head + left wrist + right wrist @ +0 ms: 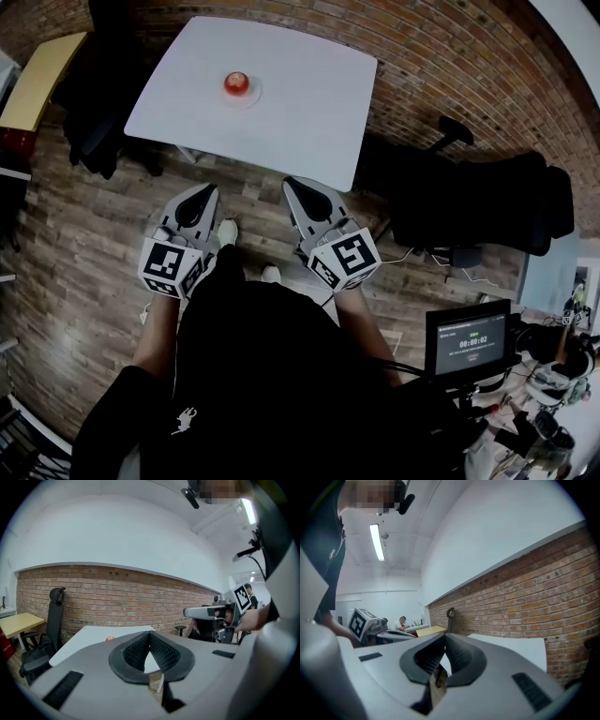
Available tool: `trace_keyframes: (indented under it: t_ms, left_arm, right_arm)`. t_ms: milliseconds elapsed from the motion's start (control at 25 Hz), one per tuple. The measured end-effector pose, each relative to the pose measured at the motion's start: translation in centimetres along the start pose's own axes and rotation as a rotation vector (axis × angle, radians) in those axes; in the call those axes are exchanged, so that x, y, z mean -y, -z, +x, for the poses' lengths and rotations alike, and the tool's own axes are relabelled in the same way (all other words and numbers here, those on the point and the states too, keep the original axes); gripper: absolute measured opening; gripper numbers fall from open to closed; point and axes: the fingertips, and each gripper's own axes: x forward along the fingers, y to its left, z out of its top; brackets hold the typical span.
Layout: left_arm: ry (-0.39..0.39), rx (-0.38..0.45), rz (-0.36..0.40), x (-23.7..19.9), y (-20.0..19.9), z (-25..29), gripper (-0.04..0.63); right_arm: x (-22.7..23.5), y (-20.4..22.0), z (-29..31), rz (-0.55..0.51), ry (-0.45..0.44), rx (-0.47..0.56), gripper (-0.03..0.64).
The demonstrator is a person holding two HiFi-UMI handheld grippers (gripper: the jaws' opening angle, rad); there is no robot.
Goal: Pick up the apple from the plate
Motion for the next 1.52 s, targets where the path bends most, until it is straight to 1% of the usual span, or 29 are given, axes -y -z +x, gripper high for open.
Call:
trace_keyframes:
  t_ms: [280, 440, 520, 600, 760, 920, 1080, 1160, 1320, 1520]
  left_arm:
    - [0.047, 0.002, 0.001, -5.9, -1.1, 3.0, 0.006]
    - [0.082, 0.029, -0.012, -8.9, -2.7, 4.7, 0.006]
    - [0.103, 0.035, -0.003, -10.1, -3.2, 5.4, 0.006]
    - [0.125, 0.028, 0.007, -11.4, -3.3, 6.3, 0.007]
    - [0.162, 0.009, -0.001, -13.9, -3.0, 7.6, 0.006]
    - [0.209, 0.012, 0.000, -15.9, -3.0, 8.8, 0.006]
    - [0.224, 0.006, 0.013, -18.2, -3.1, 9.6, 0.006]
    - [0.232, 0.005, 0.024, -18.9, -3.1, 9.9, 0.006]
    - [0.246, -0.004, -0.007, -19.7, -2.8, 10.1, 0.007]
    - [0.269, -0.020, -0.003, -19.7, -2.4, 11.2, 0.006]
  right_arm:
    - [1.2, -1.1, 6.3, 0.005, 0.029, 0.002, 0.003]
    - [2.0, -2.3, 9.2, -0.005, 0.056, 0.002, 0.003]
    - [2.3, -2.6, 10.5, 0.001, 0.072, 0.005, 0.003]
    - [2.5, -2.9, 11.7, -0.015, 0.086, 0.000, 0.005]
    - [2.6, -2.9, 14.3, -0.045, 0.106, -0.023, 0.003]
    - [2.8, -2.8, 16.5, -0.044, 0.139, -0.035, 0.005]
    - [3.2, -2.5, 18.3, -0.033, 0.165, -0.034, 0.004]
    - [3.3, -2.5, 19.0, -0.033, 0.176, -0.034, 0.005]
    - [3.3, -2.0, 20.0, -0.022, 0.180, -0.054, 0.003]
    - [3.9, -2.0, 20.7, -0.018, 0.178, -0.057, 0.003]
